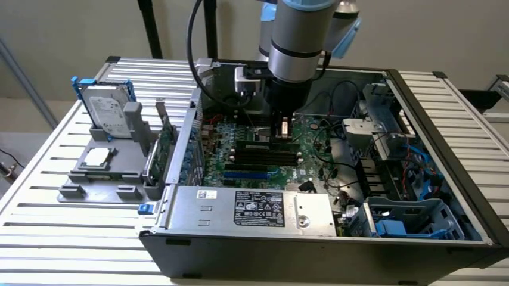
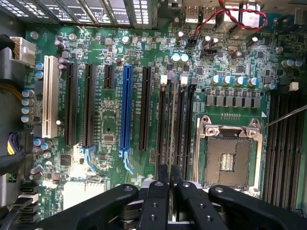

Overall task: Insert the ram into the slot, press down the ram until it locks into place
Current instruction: 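Insert the ram into the slot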

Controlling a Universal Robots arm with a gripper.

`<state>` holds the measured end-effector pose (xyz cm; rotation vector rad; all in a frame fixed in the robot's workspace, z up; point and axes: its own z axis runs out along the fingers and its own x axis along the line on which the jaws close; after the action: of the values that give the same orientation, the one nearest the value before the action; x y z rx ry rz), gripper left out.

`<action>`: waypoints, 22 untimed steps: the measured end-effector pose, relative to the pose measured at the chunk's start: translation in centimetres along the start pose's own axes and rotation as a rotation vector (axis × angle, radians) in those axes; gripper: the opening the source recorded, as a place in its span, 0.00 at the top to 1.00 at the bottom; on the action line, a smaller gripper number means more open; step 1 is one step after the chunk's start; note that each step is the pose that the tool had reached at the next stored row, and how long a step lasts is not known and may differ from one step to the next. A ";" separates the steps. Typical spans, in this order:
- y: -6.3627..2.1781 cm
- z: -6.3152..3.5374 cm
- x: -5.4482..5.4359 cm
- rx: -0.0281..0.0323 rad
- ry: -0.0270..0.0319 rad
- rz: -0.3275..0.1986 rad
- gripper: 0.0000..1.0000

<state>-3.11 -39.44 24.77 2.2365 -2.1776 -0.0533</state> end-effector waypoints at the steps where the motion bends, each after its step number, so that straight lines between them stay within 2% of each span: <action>1: 0.00 0.04 0.0 -0.0001 0.0008 0.000 0.87; 12: -0.02 0.61 0.1 -0.0006 0.0145 0.001 0.87; 22: -0.02 0.73 0.1 0.0035 0.0145 0.000 0.87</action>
<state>-3.12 -39.52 24.04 2.2310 -2.1727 -0.0332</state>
